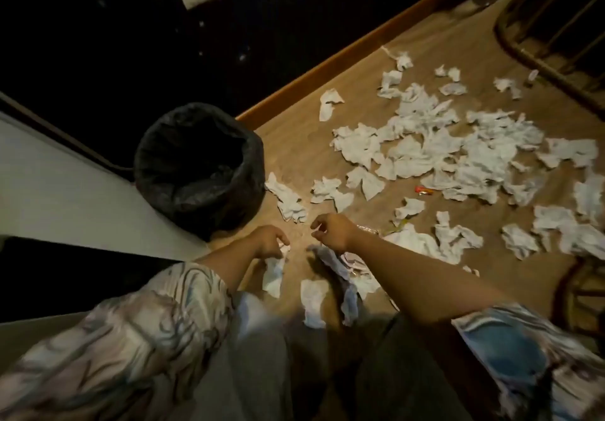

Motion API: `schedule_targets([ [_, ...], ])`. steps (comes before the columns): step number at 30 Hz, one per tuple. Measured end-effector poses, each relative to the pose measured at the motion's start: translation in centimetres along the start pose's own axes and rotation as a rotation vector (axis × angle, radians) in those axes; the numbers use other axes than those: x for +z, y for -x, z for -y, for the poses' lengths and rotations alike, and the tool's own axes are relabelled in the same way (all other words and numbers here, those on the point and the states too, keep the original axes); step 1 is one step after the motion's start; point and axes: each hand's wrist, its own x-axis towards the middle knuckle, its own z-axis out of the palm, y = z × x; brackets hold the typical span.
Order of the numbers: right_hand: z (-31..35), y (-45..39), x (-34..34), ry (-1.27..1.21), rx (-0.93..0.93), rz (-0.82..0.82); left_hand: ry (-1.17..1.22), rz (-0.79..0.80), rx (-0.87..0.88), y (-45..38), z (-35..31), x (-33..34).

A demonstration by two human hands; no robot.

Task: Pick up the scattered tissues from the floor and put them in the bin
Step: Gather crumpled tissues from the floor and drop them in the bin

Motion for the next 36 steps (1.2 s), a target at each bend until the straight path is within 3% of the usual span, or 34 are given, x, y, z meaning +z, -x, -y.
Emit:
schedule_targets([
  [8, -6.1, -6.8, 9.1, -0.226, 0.090, -0.177, -0.472, 0.128, 0.145, -9.4, 4.0, 4.6],
  [10, -7.2, -6.5, 11.2, -0.162, 0.114, -0.248, -0.474, 0.063, 0.184, -10.4, 5.7, 5.6],
  [13, -8.9, -4.8, 15.0, 0.106, 0.159, -0.512, -0.485, -0.021, 0.226, -11.0, 8.0, 8.0],
  [17, -10.9, -2.3, 20.6, 0.221, 0.261, -0.735, -0.503, -0.028, 0.280, -11.5, 10.7, 11.4],
  [24, -13.0, 0.1, 29.6, 0.163, 0.422, -0.457, -0.483, -0.187, 0.476, -10.6, 15.2, 16.1],
  [27, -12.7, 0.5, 31.9, 0.097, 0.289, -0.511, -0.342, -0.274, 0.480, -10.3, 16.1, 16.8],
  [31, -12.4, 1.3, 31.7, -0.268, 0.147, -0.476, -0.228, -0.358, 0.456, -10.4, 16.3, 17.1],
  [32, -12.3, 1.3, 31.3, -0.259, 0.128, -0.494, -0.205, -0.349, 0.462, -10.6, 16.2, 16.9],
  [36, -12.2, 0.1, 27.6, -0.234, 0.161, -0.727, -0.117, -0.314, 0.410, -11.8, 12.1, 14.1],
])
